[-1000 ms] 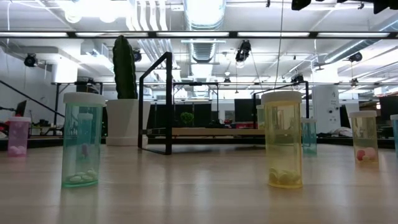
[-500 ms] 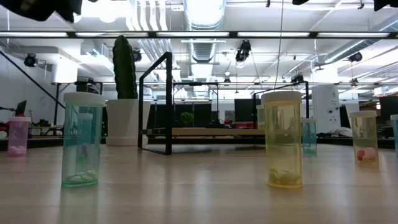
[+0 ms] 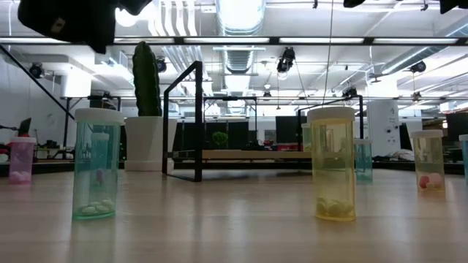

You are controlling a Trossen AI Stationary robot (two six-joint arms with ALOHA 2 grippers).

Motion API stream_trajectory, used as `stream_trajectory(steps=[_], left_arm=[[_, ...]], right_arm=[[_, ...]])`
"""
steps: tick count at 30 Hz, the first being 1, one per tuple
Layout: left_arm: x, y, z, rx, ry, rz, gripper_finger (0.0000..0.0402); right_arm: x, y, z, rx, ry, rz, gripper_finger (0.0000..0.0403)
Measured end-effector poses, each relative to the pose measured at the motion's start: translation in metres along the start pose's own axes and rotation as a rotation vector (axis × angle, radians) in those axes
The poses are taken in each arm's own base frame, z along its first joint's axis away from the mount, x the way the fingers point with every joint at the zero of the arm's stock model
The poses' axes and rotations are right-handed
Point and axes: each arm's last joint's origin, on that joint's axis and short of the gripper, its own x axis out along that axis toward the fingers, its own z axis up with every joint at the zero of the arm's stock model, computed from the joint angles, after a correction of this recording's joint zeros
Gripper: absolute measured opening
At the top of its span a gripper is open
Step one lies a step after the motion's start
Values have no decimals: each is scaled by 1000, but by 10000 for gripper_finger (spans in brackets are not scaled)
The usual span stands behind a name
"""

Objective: Pick and place medicine bottles onto shelf by color
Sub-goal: Put the green pill bottle on the shelf

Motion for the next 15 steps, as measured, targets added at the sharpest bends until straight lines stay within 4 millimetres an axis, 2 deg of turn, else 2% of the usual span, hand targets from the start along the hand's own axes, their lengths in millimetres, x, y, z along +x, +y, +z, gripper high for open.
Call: stream_trajectory(steps=[5, 15], left_arm=[[5, 6, -1, 3, 0, 27, 86], [21, 12, 1, 1, -66, 104, 233]], right_arm=[[0, 0, -1, 16, 10, 4, 160], [0, 1, -2, 21, 19, 7, 160]])
